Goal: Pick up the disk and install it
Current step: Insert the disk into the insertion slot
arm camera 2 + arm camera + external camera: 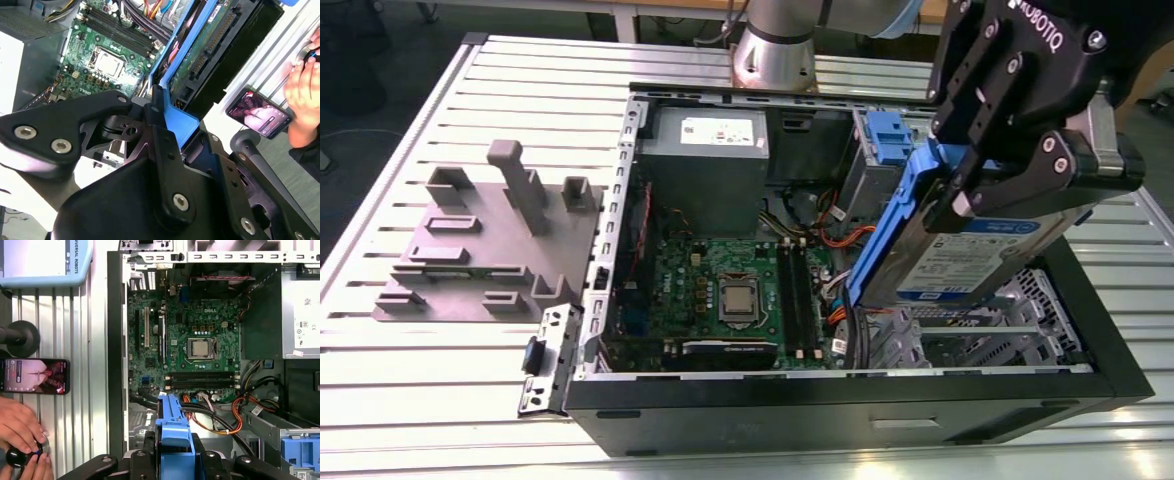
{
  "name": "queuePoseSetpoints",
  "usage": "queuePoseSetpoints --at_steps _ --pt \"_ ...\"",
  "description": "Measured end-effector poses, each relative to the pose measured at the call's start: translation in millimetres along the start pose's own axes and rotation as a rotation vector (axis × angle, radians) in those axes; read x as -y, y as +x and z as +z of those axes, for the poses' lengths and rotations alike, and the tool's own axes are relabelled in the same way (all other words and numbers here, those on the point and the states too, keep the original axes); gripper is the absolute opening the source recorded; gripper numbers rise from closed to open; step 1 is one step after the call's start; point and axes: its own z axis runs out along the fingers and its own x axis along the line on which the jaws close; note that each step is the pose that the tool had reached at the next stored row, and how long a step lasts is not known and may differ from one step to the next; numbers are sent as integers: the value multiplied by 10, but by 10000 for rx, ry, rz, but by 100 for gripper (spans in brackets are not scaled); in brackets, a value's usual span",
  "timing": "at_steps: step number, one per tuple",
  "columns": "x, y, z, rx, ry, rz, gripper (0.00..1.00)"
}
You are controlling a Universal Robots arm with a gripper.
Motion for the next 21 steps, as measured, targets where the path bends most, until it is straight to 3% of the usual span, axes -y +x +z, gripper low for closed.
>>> queuePoseSetpoints --at_steps 9,16,21 --pt "182 3 4 -1 -24 0 36" --pt "369 -2 14 -3 -37 1 36" --pt "454 -4 41 -2 -38 -16 36"
